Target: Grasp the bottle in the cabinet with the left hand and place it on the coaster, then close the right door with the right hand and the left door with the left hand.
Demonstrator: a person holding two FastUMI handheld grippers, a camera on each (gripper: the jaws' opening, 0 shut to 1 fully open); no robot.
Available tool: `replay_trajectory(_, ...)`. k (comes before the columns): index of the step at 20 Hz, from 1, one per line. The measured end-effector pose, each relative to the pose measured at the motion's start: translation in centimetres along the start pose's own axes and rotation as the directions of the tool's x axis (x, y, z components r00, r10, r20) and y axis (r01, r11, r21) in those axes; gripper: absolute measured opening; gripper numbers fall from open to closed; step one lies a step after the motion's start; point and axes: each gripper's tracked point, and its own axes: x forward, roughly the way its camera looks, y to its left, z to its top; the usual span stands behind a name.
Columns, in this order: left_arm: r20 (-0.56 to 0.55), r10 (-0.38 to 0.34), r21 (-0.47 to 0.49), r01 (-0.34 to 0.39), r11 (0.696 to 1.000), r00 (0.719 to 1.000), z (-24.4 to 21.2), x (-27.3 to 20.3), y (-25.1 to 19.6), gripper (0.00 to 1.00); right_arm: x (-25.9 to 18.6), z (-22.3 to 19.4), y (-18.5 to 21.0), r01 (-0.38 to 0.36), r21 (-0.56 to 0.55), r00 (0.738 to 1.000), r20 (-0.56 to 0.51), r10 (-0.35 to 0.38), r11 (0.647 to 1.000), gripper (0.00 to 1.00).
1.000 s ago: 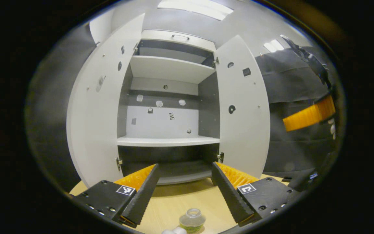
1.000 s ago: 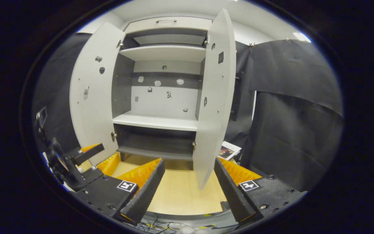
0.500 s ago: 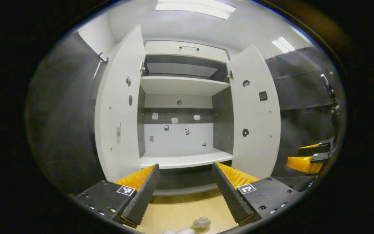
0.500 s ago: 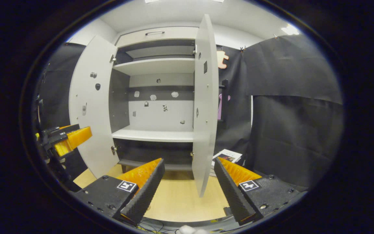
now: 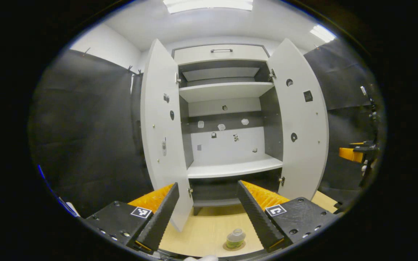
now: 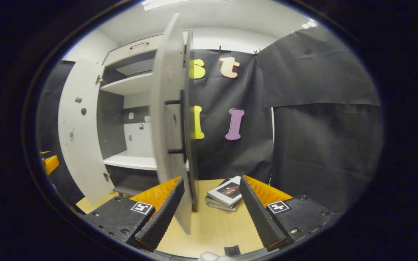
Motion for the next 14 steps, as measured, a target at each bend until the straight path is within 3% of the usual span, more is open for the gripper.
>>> replay_trajectory(4,-0.024,-0.033,-0.053,0.032,0.998,0.999,0.0,-0.9,-4.0,0.98,4.2,2.3,-3.4,-0.061,0.034,0.998,-0.006,0.061,0.998,1.00)
replay_trajectory(7,-0.021,0.041,-0.057,-0.042,0.997,0.999,0.4,-1.7,-4.1,0.99,6.8,4.0,-2.9,-0.144,0.022,0.989,-0.007,0.145,0.989,1.00)
replay_trajectory(11,-0.035,0.114,-0.056,-0.116,0.992,0.993,0.2,-2.6,-4.0,0.97,8.4,5.9,0.6,-0.269,-0.009,0.963,0.008,0.269,0.963,0.99)
replay_trajectory(14,-0.051,0.161,-0.061,-0.164,0.985,0.986,-0.2,-3.8,-3.7,0.97,8.4,7.1,2.1,-0.314,-0.047,0.948,0.034,0.316,0.948,0.99)
